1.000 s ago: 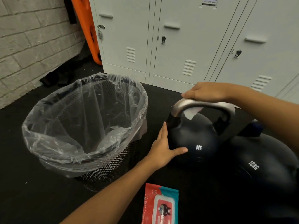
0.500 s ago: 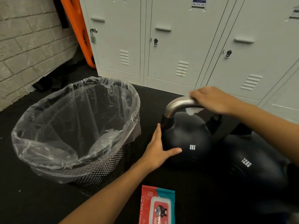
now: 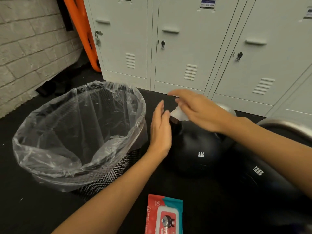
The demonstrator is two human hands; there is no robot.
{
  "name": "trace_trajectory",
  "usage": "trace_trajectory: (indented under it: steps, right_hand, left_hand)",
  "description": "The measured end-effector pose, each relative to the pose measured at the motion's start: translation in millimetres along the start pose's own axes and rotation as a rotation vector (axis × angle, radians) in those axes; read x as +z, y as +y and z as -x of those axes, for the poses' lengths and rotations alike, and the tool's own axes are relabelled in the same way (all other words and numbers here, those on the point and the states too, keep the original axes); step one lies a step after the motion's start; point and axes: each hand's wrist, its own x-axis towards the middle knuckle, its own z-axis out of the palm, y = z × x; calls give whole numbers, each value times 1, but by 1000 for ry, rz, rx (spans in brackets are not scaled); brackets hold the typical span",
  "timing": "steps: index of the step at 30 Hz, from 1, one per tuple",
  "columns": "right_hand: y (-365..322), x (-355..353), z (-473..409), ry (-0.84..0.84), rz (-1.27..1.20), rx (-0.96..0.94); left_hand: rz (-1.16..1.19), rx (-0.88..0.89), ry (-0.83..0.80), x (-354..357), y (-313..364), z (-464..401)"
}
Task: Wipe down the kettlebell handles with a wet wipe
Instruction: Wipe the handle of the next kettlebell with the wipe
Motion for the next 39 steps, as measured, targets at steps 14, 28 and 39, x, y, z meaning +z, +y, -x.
trace_trajectory:
  steps: [14, 28, 39]
  right_hand:
    - [44, -9, 29, 153, 124, 448]
    - [44, -5, 28, 216, 132, 440]
    - [42, -4, 27, 241, 144, 438]
  left_hand:
    - [-99, -166, -138, 26, -2, -26]
    - [-9, -346, -205, 23, 3, -46]
    - [68, -405, 19, 26, -42, -4]
